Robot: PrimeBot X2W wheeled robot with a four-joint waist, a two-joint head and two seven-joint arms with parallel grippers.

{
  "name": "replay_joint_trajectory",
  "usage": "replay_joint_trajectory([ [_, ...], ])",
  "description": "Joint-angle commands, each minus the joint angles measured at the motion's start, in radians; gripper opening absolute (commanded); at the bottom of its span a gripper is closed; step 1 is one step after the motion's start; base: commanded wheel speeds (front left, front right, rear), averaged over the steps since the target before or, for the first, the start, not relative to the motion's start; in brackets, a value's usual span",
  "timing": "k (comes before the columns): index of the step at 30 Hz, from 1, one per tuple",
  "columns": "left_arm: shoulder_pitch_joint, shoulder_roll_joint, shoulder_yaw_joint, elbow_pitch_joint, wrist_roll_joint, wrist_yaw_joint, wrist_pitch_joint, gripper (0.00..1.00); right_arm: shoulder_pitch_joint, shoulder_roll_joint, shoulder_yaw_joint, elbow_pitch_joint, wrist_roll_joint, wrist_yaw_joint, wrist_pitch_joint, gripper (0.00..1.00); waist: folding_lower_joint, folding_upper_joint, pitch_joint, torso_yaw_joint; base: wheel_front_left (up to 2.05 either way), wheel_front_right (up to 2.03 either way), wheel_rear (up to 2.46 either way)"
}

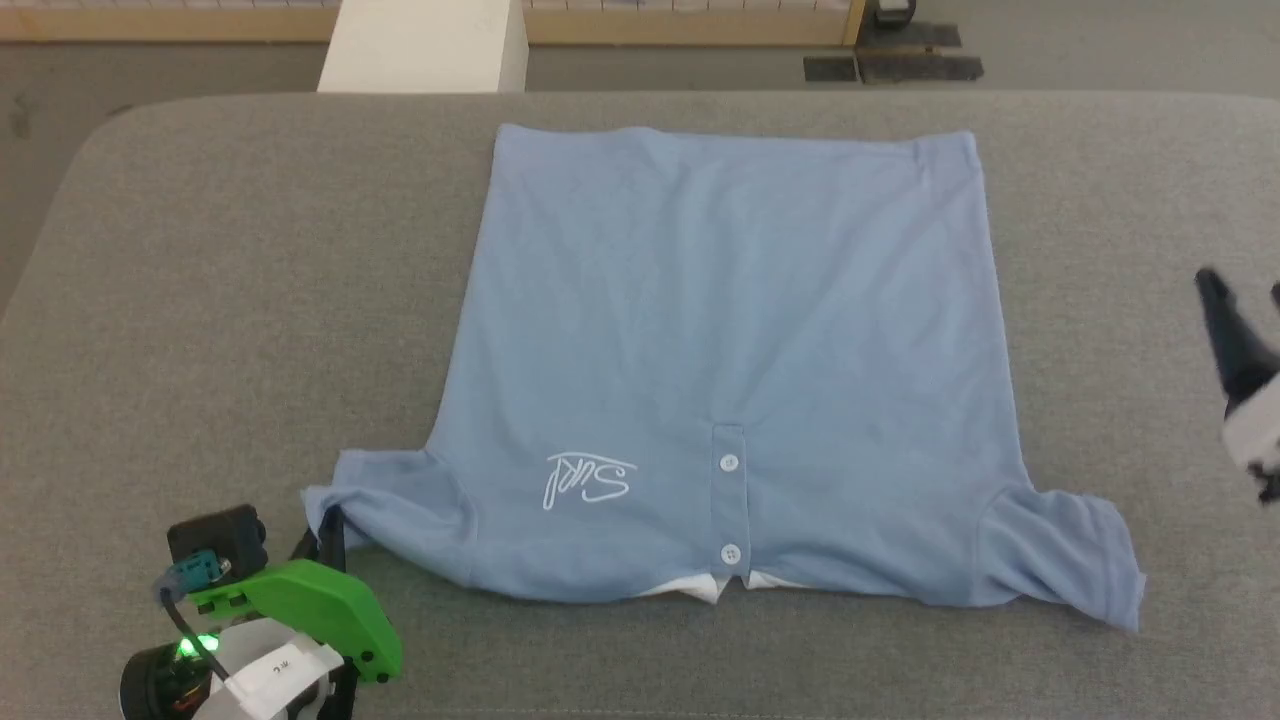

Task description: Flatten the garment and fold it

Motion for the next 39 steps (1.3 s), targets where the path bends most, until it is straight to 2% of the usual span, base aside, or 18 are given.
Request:
replay_joint_trajectory([
  [1,-0.009,-0.013,0.008,-0.049,-0.013,0.009,-0.017,0.0,-0.133,0.013,-0.015,0.063,-0.026,-0.001,-0.042,1.0,0.0001,-0.0001,0.109,0.023,0.0,0.0,0.0],
  [5,-0.029,-0.03,0.004,-0.11,-0.02,0.007,-0.028,0.0,-0.293,0.0,-0.021,0.145,-0.081,-0.001,-0.034,1.0,0.0001,-0.0001,0.227,0.065,0.0,0.0,0.0],
  [9,-0.05,-0.047,-0.013,-0.16,-0.014,0.009,-0.035,0.0,-0.46,-0.053,-0.023,0.23,-0.162,-0.001,0.02,1.0,0.0001,-0.0001,0.341,0.119,0.0,0.0,0.0],
  [14,-0.06,-0.059,-0.004,-0.219,-0.017,0.022,-0.051,0.0,-0.659,-0.101,0.001,0.304,-0.261,-0.001,0.141,1.0,0.0001,-0.0001,0.47,0.17,0.0,0.0,0.0],
  [18,-0.062,-0.065,-0.004,-0.253,-0.018,0.023,-0.064,0.0,-0.764,-0.139,0.07,0.347,-0.322,-0.001,0.265,1.0,0.0001,-0.0001,0.546,0.201,0.0,0.0,0.0],
  [24,-0.069,-0.079,-0.015,-0.28,-0.023,0.016,-0.08,0.0,-0.841,-0.19,0.152,0.377,-0.373,-0.001,0.4,1.0,0.0001,-0.0001,0.606,0.231,0.0,0.0,0.0],
  [34,-0.076,-0.089,-0.033,-0.27,-0.024,0.012,-0.086,0.0,-0.835,-0.232,0.238,0.408,-0.36,-0.001,0.495,1.0,0.0001,-0.0001,0.621,0.232,0.0,0.0,0.0],
  [35,-0.075,-0.088,-0.034,-0.268,-0.024,0.012,-0.086,0.0,-0.833,-0.234,0.242,0.406,-0.355,-0.001,0.502,0.37,0.0001,-0.0001,0.616,0.229,0.0,0.0,0.0],
  [36,-0.076,-0.087,-0.035,-0.265,-0.023,0.012,-0.085,0.0,-0.832,-0.239,0.245,0.401,-0.35,-0.001,0.507,0.0,0.0001,-0.0001,0.61,0.226,0.0,0.0,0.0],
  [39,-0.081,-0.085,-0.04,-0.252,-0.025,0.007,-0.082,0.0,-0.824,-0.244,0.231,0.388,-0.332,-0.001,0.534,0.0,0.0001,-0.0001,0.58,0.215,0.0,0.0,0.0],
])
